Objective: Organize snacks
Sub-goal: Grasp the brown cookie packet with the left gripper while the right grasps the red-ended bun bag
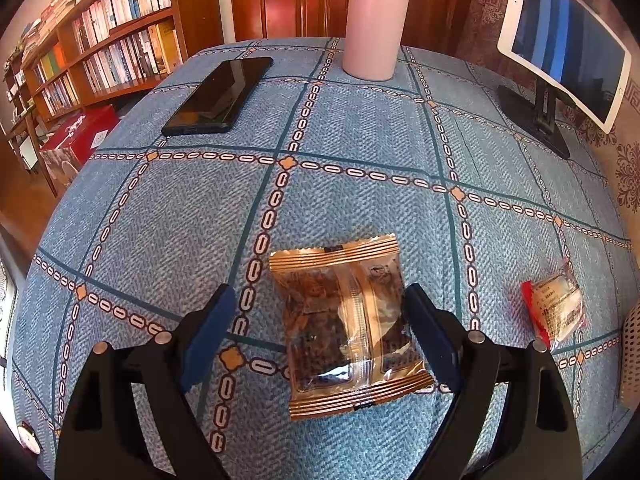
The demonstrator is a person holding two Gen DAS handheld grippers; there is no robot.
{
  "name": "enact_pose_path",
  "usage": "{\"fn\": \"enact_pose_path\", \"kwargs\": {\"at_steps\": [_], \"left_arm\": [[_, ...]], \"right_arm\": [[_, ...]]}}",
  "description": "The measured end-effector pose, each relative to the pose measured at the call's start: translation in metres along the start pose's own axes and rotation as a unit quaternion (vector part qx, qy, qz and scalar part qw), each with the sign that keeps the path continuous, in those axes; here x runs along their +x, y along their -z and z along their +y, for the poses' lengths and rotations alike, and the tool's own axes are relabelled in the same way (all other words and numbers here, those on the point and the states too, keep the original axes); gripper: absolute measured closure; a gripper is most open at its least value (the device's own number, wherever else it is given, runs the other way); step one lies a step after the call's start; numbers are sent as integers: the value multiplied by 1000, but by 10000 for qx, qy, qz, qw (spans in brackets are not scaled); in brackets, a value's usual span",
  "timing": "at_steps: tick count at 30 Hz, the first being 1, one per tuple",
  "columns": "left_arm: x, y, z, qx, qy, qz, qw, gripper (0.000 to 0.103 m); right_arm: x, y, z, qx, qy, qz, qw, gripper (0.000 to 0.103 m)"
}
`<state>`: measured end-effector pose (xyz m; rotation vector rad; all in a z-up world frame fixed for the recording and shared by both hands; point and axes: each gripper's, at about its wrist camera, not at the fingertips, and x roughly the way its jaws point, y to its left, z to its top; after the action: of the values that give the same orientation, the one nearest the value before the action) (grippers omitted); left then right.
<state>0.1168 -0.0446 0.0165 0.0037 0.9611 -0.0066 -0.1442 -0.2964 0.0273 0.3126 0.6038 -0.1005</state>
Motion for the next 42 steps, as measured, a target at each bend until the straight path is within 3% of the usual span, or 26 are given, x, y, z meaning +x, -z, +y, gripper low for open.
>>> {"fn": "enact_pose_path", "kwargs": {"at_steps": [6,15,20,28,32,36,42], "left_arm": [[-6,4,-2,156,1,-150,9998,41],[-24,11,12,-71,118,-563,9983,45],[-45,11,17,-193,287,-901,9953,45],[-54,15,23,-311,575,-1032,9925,45],[-52,15,25,-347,637,-1037,9920,45],[-51,17,25,-298,679,-1048,9917,45],[-52,17,25,-322,788,-1037,9910,45]], "right_arm": [[3,-1,4,-53,33,42,10000,27],[19,-15,20,-215,-202,206,9994,27],[47,-32,36,-277,-461,455,9975,27],[98,-58,75,-776,-542,748,9927,24],[130,-70,92,-1167,-422,858,9886,21],[162,-78,101,-1271,-466,1164,9839,21],[190,-82,105,-1342,-173,1304,9822,21]]}}
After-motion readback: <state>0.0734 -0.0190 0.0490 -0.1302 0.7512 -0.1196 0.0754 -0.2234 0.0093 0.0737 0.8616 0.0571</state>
